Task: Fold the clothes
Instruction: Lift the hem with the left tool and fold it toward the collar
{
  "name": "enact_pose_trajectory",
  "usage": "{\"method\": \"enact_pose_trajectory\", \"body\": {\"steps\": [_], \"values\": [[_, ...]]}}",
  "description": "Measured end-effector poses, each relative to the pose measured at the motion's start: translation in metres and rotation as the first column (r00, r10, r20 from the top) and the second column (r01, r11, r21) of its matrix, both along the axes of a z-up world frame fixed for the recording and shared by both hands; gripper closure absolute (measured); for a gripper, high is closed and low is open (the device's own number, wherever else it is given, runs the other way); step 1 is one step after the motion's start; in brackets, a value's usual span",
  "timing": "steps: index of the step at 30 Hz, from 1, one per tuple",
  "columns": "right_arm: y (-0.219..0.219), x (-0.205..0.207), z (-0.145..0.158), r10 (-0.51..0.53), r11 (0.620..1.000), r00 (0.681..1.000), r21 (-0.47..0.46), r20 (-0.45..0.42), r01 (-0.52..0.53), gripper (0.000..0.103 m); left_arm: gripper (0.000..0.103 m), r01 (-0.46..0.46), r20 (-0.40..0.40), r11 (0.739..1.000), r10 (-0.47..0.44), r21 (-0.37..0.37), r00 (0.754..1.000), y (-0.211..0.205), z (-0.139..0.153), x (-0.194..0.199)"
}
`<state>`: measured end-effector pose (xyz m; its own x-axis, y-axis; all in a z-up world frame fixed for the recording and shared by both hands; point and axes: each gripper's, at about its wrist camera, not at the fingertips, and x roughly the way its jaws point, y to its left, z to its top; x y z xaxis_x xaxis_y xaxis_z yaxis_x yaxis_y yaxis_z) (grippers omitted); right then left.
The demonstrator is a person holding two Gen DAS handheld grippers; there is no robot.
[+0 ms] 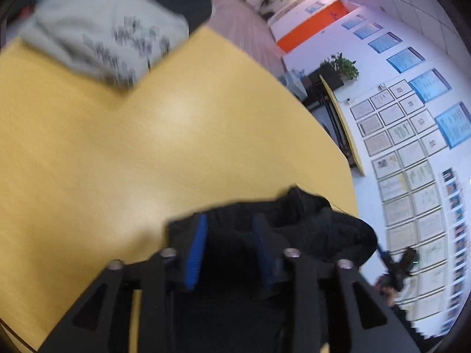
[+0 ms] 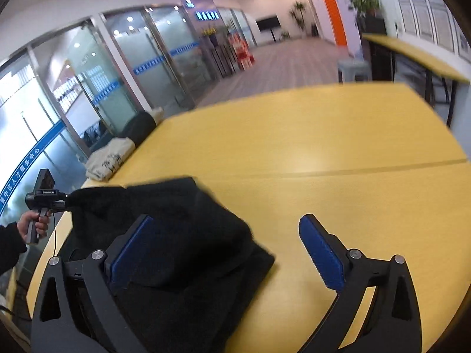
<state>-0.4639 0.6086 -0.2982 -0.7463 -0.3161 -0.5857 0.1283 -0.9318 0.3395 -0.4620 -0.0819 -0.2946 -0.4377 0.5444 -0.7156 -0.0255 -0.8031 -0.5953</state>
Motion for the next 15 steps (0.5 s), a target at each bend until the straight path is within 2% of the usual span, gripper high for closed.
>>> {"method": "enact_pose_trajectory", "body": {"steps": [1, 2, 4, 8, 11, 12, 13, 14, 15], "values": [[0.003, 0.001, 0.004, 0.006, 1.0, 1.0, 0.022, -0.013, -0.006, 0.0, 0.045, -0.013, -0.051, 0.999, 0.011, -0.035, 0.999, -0.004, 0.009, 0.0], [0.004, 0.0, 0.005, 0.021, 0.998, 1.0, 0.055, -0.014, -0.02, 0.0, 0.04, -0.017, -0.079, 0.999, 0.013, -0.043, 0.997, -0.007, 0.015, -0.001], [0.003, -0.011, -0.005, 0.077, 0.989, 0.996, 0.123, 0.037, -0.082, 0.0, 0.036, -0.003, -0.112, 0.999, -0.003, -0.053, 0.994, -0.009, 0.022, -0.005], [-0.007, -0.045, -0.042, 0.144, 0.979, 0.98, 0.128, 0.137, -0.161, 0.0, 0.036, 0.113, -0.055, 0.984, -0.121, -0.141, 0.991, 0.015, -0.007, -0.021], [-0.009, -0.076, -0.067, 0.151, 0.985, 0.971, 0.055, 0.184, -0.164, 0.004, 0.036, 0.151, 0.016, 0.976, -0.151, -0.154, 0.988, 0.026, -0.038, -0.037], [-0.007, -0.085, -0.074, 0.152, 0.988, 0.968, 0.011, 0.2, -0.157, 0.013, 0.036, 0.158, 0.036, 0.976, -0.154, -0.149, 0.987, 0.029, -0.049, -0.043], [-0.005, -0.094, -0.081, 0.153, 0.988, 0.964, -0.035, 0.216, -0.149, 0.034, 0.036, 0.159, 0.049, 0.976, -0.154, -0.145, 0.987, 0.031, -0.055, -0.046], [-0.003, -0.098, -0.082, 0.157, 0.987, 0.963, -0.069, 0.221, -0.145, 0.049, 0.037, 0.163, 0.045, 0.977, -0.158, -0.139, 0.986, 0.033, -0.056, -0.048], [-0.004, -0.097, -0.08, 0.155, 0.987, 0.966, -0.077, 0.207, -0.142, 0.079, 0.036, 0.167, 0.039, 0.977, -0.163, -0.132, 0.986, 0.035, -0.057, -0.049]]}}
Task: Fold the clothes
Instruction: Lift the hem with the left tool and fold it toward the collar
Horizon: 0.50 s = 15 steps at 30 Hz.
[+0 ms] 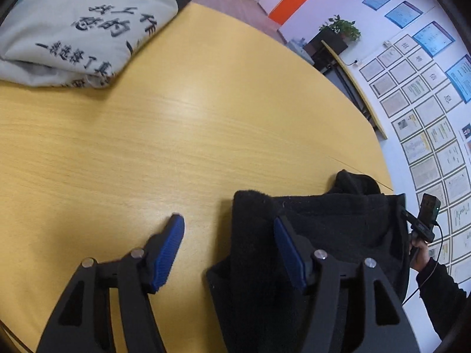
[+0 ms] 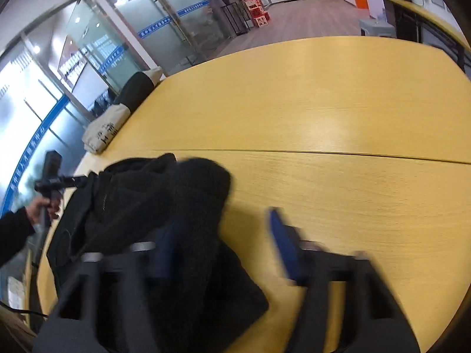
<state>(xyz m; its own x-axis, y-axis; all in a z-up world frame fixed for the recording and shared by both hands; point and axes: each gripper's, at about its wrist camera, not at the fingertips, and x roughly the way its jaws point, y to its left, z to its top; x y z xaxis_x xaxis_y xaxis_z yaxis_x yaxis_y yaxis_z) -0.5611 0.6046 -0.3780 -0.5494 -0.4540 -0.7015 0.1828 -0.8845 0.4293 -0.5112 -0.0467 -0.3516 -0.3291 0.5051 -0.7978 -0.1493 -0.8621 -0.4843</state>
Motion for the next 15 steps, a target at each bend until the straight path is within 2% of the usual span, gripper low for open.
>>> {"method": "enact_pose_trajectory", "body": {"steps": [1, 3, 4, 7, 9, 12, 13, 15], "values": [[-0.001, 0.001, 0.002, -0.004, 1.0, 1.0, -0.009, -0.014, 0.004, 0.092, 0.038, 0.005, -0.005, 1.0, -0.005, 0.007, 1.0, 0.002, -0.001, -0.002], [0.001, 0.011, 0.008, -0.034, 0.999, 0.998, -0.009, -0.047, 0.034, 0.094, 0.057, 0.037, 0.012, 0.999, -0.038, 0.036, 0.999, 0.006, -0.002, -0.005], [0.001, 0.015, 0.011, -0.05, 0.999, 0.997, -0.01, -0.064, 0.049, 0.095, 0.077, 0.048, 0.017, 0.998, -0.049, 0.05, 0.999, 0.008, -0.002, -0.004], [0.014, 0.034, 0.02, -0.11, 0.993, 0.987, -0.044, -0.119, 0.106, 0.095, 0.087, 0.039, 0.021, 0.997, -0.041, 0.063, 0.999, 0.002, 0.002, -0.003], [0.023, 0.045, 0.022, -0.14, 0.989, 0.981, -0.07, -0.134, 0.132, 0.095, 0.089, 0.041, 0.007, 0.996, -0.041, 0.074, 0.999, -0.004, 0.006, -0.004], [0.034, 0.054, 0.01, -0.196, 0.98, 0.975, -0.06, -0.1, 0.191, 0.095, 0.09, 0.041, -0.014, 0.995, -0.04, 0.093, 0.999, -0.017, 0.01, -0.005], [0.044, 0.057, 0.006, -0.235, 0.971, 0.968, -0.063, -0.087, 0.23, 0.103, 0.09, 0.04, -0.008, 0.995, -0.04, 0.092, 0.999, -0.021, 0.01, -0.005], [0.063, 0.064, -0.002, -0.301, 0.951, 0.951, -0.091, -0.064, 0.295, 0.103, 0.09, 0.039, 0.006, 0.995, -0.04, 0.09, 0.999, -0.028, 0.008, -0.005]]}}
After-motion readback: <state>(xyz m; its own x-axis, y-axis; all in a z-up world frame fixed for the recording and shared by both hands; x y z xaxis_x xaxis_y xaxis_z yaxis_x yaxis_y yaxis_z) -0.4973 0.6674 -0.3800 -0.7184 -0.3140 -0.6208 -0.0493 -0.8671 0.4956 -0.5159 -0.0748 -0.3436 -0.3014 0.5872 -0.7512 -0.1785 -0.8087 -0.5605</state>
